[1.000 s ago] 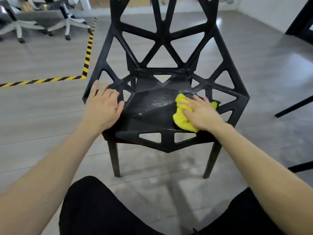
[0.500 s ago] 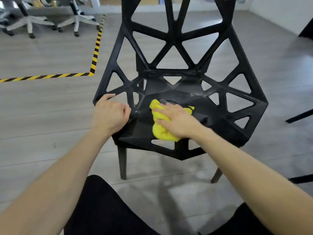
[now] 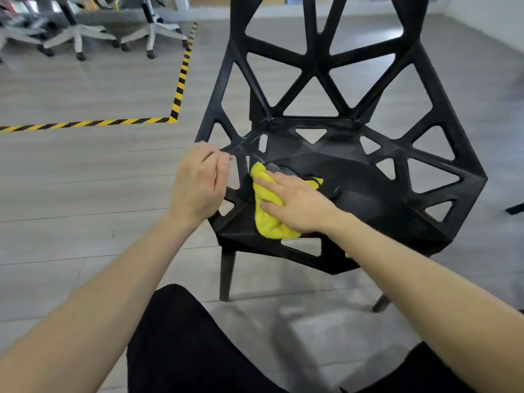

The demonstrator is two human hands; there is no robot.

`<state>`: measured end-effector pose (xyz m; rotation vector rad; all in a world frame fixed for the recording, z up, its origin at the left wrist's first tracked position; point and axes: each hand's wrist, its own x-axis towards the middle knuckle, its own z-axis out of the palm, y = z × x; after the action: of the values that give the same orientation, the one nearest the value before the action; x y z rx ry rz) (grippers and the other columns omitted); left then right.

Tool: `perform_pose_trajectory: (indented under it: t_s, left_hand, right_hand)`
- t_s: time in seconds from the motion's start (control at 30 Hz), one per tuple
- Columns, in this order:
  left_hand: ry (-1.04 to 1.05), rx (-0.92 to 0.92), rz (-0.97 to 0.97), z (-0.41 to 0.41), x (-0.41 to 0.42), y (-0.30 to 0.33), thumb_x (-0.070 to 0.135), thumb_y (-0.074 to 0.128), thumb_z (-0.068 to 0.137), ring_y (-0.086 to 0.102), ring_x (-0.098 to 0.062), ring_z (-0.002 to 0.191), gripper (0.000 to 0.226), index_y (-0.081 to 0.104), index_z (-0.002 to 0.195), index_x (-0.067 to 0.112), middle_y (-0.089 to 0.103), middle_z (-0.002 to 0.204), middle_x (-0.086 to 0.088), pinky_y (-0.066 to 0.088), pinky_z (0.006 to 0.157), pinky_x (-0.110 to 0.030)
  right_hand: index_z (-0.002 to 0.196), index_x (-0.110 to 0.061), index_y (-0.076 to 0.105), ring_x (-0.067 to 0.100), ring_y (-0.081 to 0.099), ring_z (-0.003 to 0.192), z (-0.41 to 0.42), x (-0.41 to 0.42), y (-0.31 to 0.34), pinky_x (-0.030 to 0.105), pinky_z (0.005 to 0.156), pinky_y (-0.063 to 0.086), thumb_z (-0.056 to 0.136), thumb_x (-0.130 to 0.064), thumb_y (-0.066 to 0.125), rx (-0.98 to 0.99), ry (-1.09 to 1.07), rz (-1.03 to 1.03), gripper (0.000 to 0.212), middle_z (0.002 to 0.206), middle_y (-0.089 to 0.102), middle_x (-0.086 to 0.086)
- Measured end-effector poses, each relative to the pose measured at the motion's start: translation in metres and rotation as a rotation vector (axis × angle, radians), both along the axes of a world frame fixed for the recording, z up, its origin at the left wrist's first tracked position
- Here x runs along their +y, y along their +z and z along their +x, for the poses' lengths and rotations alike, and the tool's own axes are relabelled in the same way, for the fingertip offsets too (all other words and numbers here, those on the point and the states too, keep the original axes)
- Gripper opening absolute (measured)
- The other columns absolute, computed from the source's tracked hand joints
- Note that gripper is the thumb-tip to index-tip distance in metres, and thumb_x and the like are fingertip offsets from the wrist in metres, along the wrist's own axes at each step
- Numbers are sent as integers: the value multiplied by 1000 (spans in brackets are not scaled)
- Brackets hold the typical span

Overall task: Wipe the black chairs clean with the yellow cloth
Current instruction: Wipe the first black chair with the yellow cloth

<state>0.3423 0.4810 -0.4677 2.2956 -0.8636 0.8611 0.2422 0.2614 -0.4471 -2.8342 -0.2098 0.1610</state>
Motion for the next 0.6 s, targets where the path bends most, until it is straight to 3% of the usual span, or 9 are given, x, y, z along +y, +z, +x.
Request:
perform_pose_trajectory:
  t_s: [0.07, 0.1, 0.17, 0.23, 0.3, 0.4, 0.47, 0.6]
  left_hand:
    - [132, -21, 64, 18, 7, 16, 30, 41, 114, 57, -33, 118, 38, 67, 130, 7, 64, 124, -12, 44, 106, -48]
    - [184, 77, 58, 28, 10, 21, 35, 41, 114, 55, -33, 126, 43, 59, 143, 9, 61, 134, -12, 42, 110, -48]
    - [212, 455, -45, 38, 7, 23, 45, 33, 114, 54, -34, 135, 55, 42, 159, 15, 59, 146, -12, 42, 114, -50]
    - [215, 657, -127, 41, 1, 14, 50, 25, 115, 62, -32, 126, 58, 36, 164, 22, 68, 134, -7, 47, 108, -50]
    - [193, 646, -164, 41, 0, 10, 51, 21, 114, 67, -26, 115, 57, 37, 163, 25, 76, 117, -1, 49, 102, -46]
    - [183, 639, -165, 41, 5, 9, 41, 24, 117, 69, -33, 107, 43, 53, 139, 17, 79, 108, -1, 48, 89, -43]
    - [209, 624, -148, 41, 7, 9, 40, 26, 116, 68, -39, 100, 38, 54, 122, 14, 79, 103, -6, 51, 84, -49]
    - [235, 613, -166, 38, 7, 10, 46, 25, 114, 68, -36, 92, 40, 54, 121, 20, 77, 98, -10, 54, 81, -54]
  right_hand:
    - [168, -35, 25, 23, 13, 163, 21, -58, -7, 40, 131, 8, 109, -53, 40, 67, -194, -101, 64, 177, 17, 5]
    - [169, -35, 21, 24, 12, 164, 31, -85, -11, 44, 132, 8, 108, -56, 36, 89, -334, -179, 66, 178, 14, 6]
    - [169, -30, 18, 28, 11, 164, 45, -105, -16, 52, 132, 7, 106, -57, 31, 91, -521, -235, 71, 178, 11, 7]
    - [168, -22, 24, 34, 19, 160, 42, -62, -14, 53, 130, 14, 106, -54, 30, 59, -476, -190, 70, 176, 16, 14]
    - [162, -13, 35, 41, 35, 150, 27, 18, -11, 53, 123, 27, 105, -54, 21, -37, -264, -154, 72, 169, 29, 23]
    - [167, -13, 25, 40, 21, 159, -7, 100, -13, 54, 129, 18, 99, -57, 15, -120, -126, -36, 82, 174, 17, 21]
    - [169, -19, 24, 35, 19, 161, -13, 90, -18, 51, 131, 14, 100, -59, 18, -144, -95, -4, 80, 176, 16, 15]
    - [164, -18, 32, 35, 28, 156, 47, -7, -22, 52, 126, 23, 105, -56, 21, -33, -247, -220, 71, 170, 30, 20]
